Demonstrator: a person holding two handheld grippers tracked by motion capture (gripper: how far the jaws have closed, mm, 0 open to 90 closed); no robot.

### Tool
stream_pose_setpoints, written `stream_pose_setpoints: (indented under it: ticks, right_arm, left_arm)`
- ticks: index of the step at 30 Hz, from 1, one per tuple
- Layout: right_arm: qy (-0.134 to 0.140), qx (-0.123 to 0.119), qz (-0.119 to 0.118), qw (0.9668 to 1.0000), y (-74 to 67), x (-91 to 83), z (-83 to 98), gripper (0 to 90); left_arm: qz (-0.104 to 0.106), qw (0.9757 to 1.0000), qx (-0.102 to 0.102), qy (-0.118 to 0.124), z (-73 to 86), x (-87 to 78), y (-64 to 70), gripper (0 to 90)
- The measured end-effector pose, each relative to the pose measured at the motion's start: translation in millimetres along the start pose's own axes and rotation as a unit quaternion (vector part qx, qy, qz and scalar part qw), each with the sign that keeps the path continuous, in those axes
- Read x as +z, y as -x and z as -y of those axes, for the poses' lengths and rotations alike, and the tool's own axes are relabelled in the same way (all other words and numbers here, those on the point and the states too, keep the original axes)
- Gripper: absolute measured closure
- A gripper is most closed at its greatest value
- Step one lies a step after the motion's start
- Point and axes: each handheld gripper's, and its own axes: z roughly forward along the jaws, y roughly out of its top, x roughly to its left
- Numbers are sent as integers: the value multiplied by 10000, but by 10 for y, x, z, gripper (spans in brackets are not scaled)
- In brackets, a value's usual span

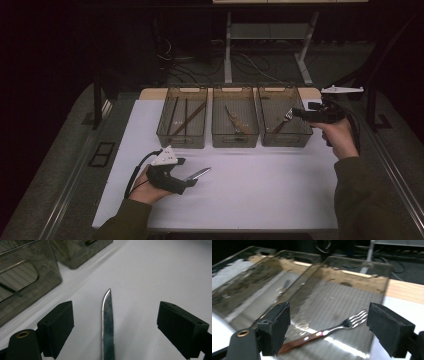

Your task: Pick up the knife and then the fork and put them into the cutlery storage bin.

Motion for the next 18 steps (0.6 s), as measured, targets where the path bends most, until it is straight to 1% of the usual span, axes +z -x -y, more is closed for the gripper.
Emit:
stream_pose_setpoints:
  ticks: [2,4,6,8,9,11,12,15,18]
  right_arm:
    - [-25,-117,-35,9999,-78,-45,53,180]
    - [-64,-209,-91,9997,-143,-90,113,180]
    - [-43,-281,-51,9996,-205,-136,181,180]
    - [-56,-275,-182,9994,-261,-181,262,179]
    - [-70,-326,-230,9992,-288,-198,305,179]
    - [-72,-404,-253,9988,-347,-227,390,176]
    - [-73,-416,-281,9987,-377,-243,431,172]
    - [-45,-491,-397,9980,-470,-289,564,172]
    - [-99,-563,-505,9971,-581,-326,697,171]
  left_arm:
    - [-40,10000,-33,-23,25,-46,-19,161]
    - [-45,10000,-43,-66,58,-92,-34,200]
    - [-38,9999,-43,-158,102,-129,-43,250]
    - [-2,9995,4,-317,153,-157,-55,302]
    - [7,9993,-3,-377,178,-165,-58,324]
    - [33,9989,-33,-476,215,-177,-63,381]
    - [3,9987,-61,-513,226,-182,-56,415]
    - [7,9981,-3,-610,258,-192,-49,485]
    - [-43,9971,42,-762,284,-198,-45,539]
